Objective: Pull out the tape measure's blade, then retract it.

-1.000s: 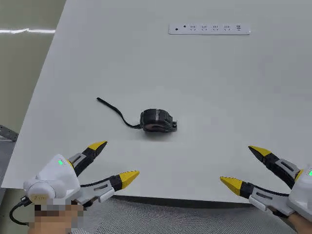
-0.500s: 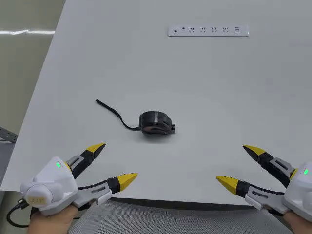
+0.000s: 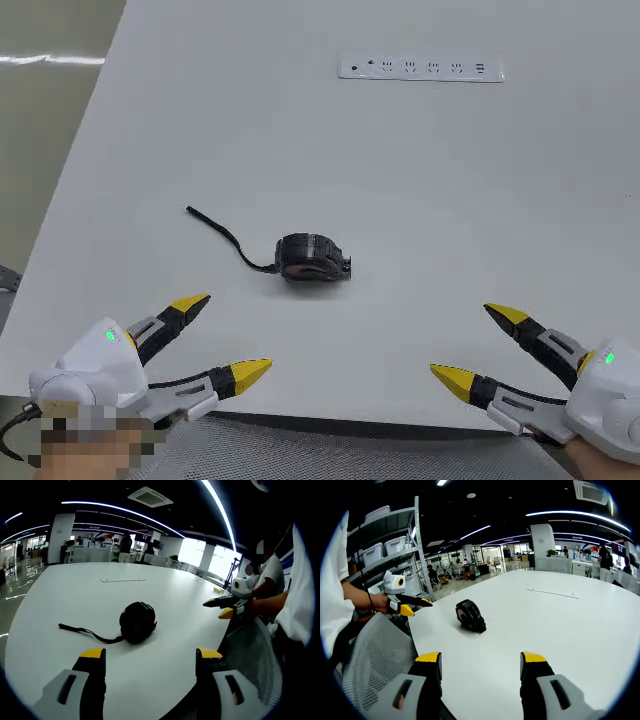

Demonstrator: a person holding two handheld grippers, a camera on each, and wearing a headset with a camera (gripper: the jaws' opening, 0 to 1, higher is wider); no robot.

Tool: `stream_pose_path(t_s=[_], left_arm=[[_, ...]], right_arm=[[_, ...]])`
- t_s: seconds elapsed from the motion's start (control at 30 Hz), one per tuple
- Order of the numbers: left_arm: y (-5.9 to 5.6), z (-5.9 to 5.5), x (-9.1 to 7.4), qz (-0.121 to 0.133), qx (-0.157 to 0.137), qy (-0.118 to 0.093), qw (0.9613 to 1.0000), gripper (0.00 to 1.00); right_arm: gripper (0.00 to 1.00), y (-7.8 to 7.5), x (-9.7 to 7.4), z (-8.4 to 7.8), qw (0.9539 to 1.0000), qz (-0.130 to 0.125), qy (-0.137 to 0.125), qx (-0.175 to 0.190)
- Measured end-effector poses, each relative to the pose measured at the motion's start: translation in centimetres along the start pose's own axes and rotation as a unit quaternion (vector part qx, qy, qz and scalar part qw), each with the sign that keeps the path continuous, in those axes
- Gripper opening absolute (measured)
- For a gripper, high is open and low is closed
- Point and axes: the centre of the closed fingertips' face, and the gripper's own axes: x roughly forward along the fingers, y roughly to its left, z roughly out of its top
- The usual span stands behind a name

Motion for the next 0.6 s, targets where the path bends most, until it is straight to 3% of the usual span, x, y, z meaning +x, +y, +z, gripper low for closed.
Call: stream_pose_path(t_s=[0.6], left_arm=[[0.3, 0.5, 1.1, -0.034, 0.019, 0.013, 0.9992, 0.72]], right_arm=[[0.62, 0.1, 1.0, 0.2, 0.9996, 0.023, 0.004, -0.014]])
